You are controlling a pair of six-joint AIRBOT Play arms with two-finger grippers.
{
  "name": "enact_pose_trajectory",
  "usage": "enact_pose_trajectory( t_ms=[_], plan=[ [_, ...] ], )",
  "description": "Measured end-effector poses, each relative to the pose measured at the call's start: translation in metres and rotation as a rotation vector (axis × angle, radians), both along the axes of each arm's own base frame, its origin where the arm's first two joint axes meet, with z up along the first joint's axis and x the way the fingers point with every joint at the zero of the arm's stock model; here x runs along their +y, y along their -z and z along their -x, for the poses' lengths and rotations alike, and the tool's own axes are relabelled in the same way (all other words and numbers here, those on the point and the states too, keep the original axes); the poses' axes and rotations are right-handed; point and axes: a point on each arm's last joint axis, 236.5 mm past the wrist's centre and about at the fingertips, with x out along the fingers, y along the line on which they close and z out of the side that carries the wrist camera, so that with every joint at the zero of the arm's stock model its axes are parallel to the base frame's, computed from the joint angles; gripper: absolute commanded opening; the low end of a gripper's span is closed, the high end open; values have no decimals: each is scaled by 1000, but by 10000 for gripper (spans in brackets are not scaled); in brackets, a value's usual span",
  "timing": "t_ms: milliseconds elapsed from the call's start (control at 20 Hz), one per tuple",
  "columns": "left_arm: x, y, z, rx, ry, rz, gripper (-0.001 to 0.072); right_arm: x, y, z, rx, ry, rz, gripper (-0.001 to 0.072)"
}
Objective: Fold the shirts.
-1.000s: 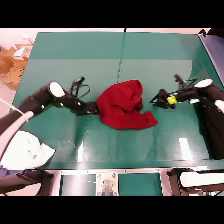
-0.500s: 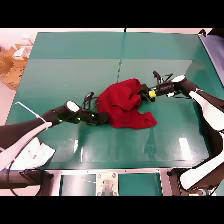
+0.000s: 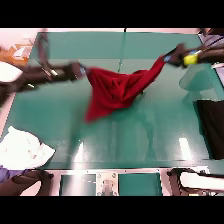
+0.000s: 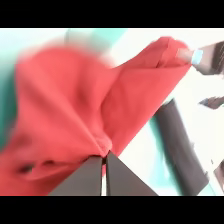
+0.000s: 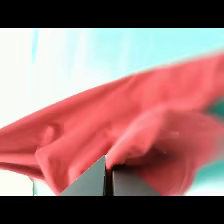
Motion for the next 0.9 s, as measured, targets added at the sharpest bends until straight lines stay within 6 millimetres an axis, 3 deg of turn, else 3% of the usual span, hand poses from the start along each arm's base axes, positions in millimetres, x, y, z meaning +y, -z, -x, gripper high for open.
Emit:
enact_pose_trajectory(
  t_ms=[150,250,350,450,550,650,750,900],
  plan=[
    [12,-121,36,-300,10,-19,22,-1,-114,55,-281,54,54,17],
    [22,-174,63,-440,1,-64,22,-5,-169,94,-433,114,99,16],
    [34,-198,79,-505,-30,-132,22,-14,-200,122,-527,191,154,17],
    [47,-199,81,-511,-70,-215,22,-24,-212,136,-565,252,198,17],
    [60,-184,71,-475,-114,-294,22,-32,-206,138,-551,287,219,17],
    [68,-154,53,-399,-133,-354,22,-38,-178,128,-477,295,216,18],
    [70,-107,26,-288,-129,-402,23,-41,-128,109,-359,288,195,17],
    [64,-7,-20,-81,-98,-438,23,-44,-13,74,-135,286,161,17]
  ],
)
